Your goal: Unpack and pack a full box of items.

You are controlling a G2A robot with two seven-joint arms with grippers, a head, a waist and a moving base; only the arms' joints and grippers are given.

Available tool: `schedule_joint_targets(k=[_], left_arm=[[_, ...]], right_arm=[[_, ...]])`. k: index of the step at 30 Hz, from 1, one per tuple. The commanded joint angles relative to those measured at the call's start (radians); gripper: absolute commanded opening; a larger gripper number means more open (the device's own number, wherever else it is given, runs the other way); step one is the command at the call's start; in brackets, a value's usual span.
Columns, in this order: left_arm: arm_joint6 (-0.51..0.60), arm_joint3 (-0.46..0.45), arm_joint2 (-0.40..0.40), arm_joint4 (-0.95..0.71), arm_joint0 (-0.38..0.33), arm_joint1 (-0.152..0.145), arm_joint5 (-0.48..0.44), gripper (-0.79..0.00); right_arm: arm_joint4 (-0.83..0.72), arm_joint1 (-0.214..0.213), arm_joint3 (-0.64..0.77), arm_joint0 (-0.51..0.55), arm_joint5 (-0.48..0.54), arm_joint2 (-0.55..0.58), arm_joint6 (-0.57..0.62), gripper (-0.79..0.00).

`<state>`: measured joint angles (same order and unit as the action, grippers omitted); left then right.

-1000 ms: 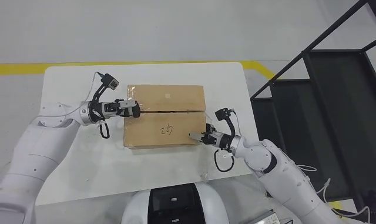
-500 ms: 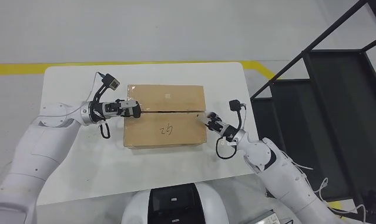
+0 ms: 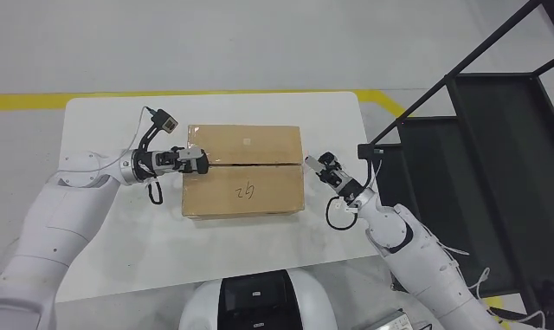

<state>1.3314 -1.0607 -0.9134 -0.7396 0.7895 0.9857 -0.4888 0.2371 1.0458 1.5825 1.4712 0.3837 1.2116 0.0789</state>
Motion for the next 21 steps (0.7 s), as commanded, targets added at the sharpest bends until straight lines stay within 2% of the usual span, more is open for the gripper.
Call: schedule_joint_targets(k=[1,9,15,21], left_arm=[[0.001,0.001,-0.001,0.000,0.000,0.001,0.001,0.000],[0.003,0.005,-0.005,0.003,0.000,0.005,0.003,0.000],[0.004,0.005,-0.005,0.012,-0.001,0.007,0.004,0.000],[-0.001,0.005,-0.011,0.022,-0.001,0.007,-0.001,0.000]], right_arm=[[0.004,-0.002,0.011,0.015,0.000,0.008,0.024,0.000],[-0.153,-0.006,0.006,0.069,0.021,0.020,0.209,0.000],[-0.377,0.015,-0.112,-0.001,0.075,-0.024,0.282,0.000],[-0.544,0.039,-0.252,-0.083,0.115,-0.053,0.299,0.000]])
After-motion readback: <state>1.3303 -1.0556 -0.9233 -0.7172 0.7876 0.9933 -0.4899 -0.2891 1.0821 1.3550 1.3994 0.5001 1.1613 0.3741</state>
